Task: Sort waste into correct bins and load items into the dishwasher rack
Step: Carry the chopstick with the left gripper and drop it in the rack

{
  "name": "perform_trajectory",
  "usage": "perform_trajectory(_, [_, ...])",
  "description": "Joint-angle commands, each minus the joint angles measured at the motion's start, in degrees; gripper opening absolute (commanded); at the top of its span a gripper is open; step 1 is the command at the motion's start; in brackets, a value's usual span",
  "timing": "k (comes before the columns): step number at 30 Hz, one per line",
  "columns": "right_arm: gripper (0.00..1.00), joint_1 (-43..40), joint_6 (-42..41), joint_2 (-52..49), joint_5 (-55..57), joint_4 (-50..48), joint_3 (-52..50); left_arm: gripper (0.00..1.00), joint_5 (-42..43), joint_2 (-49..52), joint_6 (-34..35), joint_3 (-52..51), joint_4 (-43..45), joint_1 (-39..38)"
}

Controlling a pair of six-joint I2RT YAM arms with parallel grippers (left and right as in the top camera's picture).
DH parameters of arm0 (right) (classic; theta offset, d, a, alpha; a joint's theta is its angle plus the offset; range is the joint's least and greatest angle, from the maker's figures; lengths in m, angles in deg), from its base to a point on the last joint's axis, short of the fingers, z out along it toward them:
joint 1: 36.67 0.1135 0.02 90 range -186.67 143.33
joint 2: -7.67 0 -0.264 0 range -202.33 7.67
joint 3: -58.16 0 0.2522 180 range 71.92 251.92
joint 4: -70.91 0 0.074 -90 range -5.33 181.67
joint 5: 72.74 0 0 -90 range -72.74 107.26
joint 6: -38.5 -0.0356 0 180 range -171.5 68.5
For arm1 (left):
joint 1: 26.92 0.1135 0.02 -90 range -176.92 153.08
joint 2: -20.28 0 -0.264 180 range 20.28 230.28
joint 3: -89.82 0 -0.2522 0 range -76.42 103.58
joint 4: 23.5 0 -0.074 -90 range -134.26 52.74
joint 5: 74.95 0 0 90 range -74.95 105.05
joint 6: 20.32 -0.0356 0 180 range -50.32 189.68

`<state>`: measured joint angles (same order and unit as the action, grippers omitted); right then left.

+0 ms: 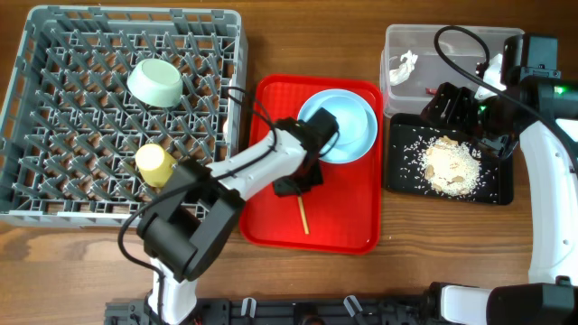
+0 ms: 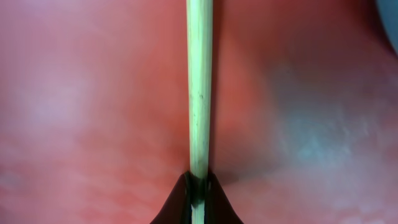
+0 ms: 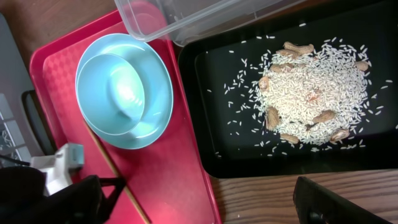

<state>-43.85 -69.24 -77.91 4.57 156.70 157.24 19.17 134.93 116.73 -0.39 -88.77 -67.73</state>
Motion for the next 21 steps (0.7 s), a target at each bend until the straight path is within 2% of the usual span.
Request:
perform_trajectory(1, [1.00,-0.17,-0.02,0.63,-0.76,0.04,0.17,0.04,-4.09,-5.66,-5.51,-0.17,-0.26,2.82])
perform_trajectory(5, [1.00,-0.17,0.17,0.63,-0.76,0.07,0.17,0.04,-6.69,-13.57,-13.11,1.07,-0.33,5.77])
perform_trajectory(11, [1.00,-0.17,0.15,0.63,-0.76,0.07,0.17,0.04,-7.89,-23.87,-32.70,1.25,-0.83,12.52])
perform_trajectory(14, [1.00,-0.17,0.15,0.63,-0.76,0.07,0.17,0.04,-7.82,-27.78,-39.56,1.25,-0.28,17.51])
perform_trajectory(17, [1.00,-0.17,0.17,0.63,-0.76,0.04,0.17,0.04,-7.85,-28.72,-43.39,1.25,0.59,21.35])
perform_trajectory(21, [1.00,-0.17,0.15,0.63,-0.76,0.02,0.17,0.04,-7.65,-26.67,-43.89,1.22,1.51,26.10])
